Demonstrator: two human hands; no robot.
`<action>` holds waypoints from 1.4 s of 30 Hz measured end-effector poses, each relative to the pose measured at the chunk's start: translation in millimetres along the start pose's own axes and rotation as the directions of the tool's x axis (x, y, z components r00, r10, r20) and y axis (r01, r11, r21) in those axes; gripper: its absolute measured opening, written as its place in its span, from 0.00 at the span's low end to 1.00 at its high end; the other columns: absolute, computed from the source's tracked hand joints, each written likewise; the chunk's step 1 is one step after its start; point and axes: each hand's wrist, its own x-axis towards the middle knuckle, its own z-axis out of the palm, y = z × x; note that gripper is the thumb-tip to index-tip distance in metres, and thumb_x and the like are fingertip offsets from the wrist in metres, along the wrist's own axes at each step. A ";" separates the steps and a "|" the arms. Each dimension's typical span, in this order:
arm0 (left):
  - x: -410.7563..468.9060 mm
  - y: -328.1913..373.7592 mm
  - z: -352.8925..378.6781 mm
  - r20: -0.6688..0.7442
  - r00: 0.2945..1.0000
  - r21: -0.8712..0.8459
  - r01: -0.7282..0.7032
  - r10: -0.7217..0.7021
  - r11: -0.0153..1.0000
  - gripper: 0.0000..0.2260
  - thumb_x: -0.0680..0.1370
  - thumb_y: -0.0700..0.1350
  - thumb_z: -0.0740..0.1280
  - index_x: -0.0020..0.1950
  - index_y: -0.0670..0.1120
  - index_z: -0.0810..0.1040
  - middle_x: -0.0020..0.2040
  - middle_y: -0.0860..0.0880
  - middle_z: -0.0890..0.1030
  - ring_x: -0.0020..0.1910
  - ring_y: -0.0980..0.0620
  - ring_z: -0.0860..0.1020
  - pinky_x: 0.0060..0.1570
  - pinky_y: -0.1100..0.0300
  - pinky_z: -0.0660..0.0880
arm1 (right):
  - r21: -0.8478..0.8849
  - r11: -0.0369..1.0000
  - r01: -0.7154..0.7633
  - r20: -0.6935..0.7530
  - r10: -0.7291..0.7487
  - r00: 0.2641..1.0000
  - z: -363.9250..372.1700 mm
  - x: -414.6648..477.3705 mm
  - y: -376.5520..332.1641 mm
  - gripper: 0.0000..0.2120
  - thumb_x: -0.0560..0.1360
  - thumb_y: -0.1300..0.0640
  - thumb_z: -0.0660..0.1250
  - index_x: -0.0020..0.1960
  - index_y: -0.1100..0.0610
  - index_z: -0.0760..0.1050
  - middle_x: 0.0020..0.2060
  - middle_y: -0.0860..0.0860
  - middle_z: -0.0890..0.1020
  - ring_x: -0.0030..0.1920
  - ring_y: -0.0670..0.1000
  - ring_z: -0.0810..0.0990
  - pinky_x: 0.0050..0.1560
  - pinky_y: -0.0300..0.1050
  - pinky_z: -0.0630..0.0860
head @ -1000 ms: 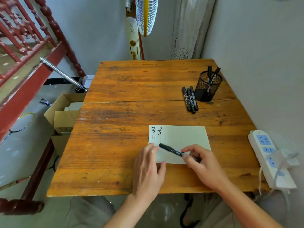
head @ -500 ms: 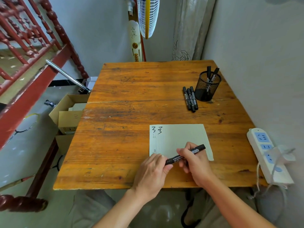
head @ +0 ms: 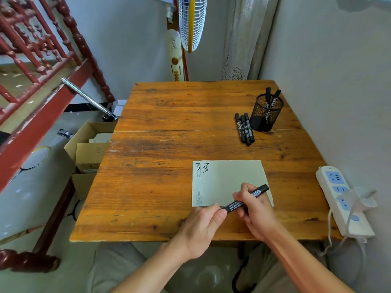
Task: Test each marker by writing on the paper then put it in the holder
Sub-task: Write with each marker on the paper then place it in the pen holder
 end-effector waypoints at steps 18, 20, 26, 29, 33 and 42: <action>-5.0 -49.7 -21.2 -0.268 0.954 0.602 0.058 0.133 0.797 0.17 0.79 0.56 0.53 0.49 0.47 0.75 0.64 0.47 0.74 0.65 0.47 0.69 0.62 0.53 0.66 | -0.197 0.970 0.145 -0.175 -0.180 0.968 -10.8 20.9 -31.9 0.06 0.78 0.59 0.66 0.45 0.60 0.77 0.31 0.56 0.82 0.28 0.50 0.79 0.25 0.38 0.69; -2.5 -54.8 -18.8 -0.256 0.960 0.634 0.076 0.115 0.770 0.17 0.80 0.56 0.51 0.49 0.48 0.75 0.68 0.47 0.71 0.71 0.46 0.64 0.67 0.49 0.60 | -0.270 0.946 0.178 -0.174 -0.230 0.958 -5.9 33.5 -30.4 0.06 0.78 0.56 0.66 0.48 0.58 0.80 0.37 0.56 0.85 0.34 0.52 0.84 0.28 0.39 0.71; -4.2 -48.9 -4.5 -0.186 0.974 0.716 0.047 0.125 0.697 0.14 0.79 0.55 0.56 0.51 0.49 0.76 0.63 0.46 0.76 0.68 0.45 0.69 0.66 0.43 0.64 | -0.362 0.913 0.187 -0.203 -0.273 0.940 12.8 74.7 -18.9 0.06 0.75 0.61 0.69 0.46 0.64 0.76 0.36 0.58 0.84 0.33 0.53 0.84 0.30 0.36 0.75; -3.9 -49.2 -4.3 -0.192 0.972 0.722 0.048 0.133 0.690 0.12 0.78 0.54 0.59 0.51 0.48 0.76 0.62 0.46 0.76 0.67 0.45 0.69 0.66 0.43 0.65 | -0.374 0.910 0.178 -0.230 -0.277 0.933 19.9 84.7 -5.3 0.08 0.74 0.60 0.70 0.42 0.65 0.73 0.33 0.58 0.83 0.30 0.53 0.82 0.32 0.44 0.78; -3.6 -51.3 -4.6 -0.198 0.969 0.703 0.034 0.149 0.710 0.11 0.78 0.53 0.62 0.51 0.47 0.77 0.61 0.46 0.77 0.67 0.45 0.69 0.65 0.42 0.66 | -0.411 0.893 0.182 -0.287 -0.316 0.904 21.1 86.1 6.5 0.13 0.75 0.58 0.69 0.35 0.59 0.70 0.27 0.55 0.81 0.25 0.50 0.79 0.29 0.46 0.75; -4.0 -50.4 -4.4 -0.212 0.961 0.692 0.017 0.180 0.721 0.10 0.77 0.51 0.63 0.51 0.46 0.77 0.60 0.45 0.77 0.66 0.45 0.70 0.64 0.42 0.66 | -0.467 0.869 0.162 -0.311 -0.332 0.890 22.5 86.8 7.6 0.13 0.75 0.56 0.69 0.34 0.55 0.69 0.26 0.54 0.81 0.25 0.51 0.79 0.29 0.46 0.76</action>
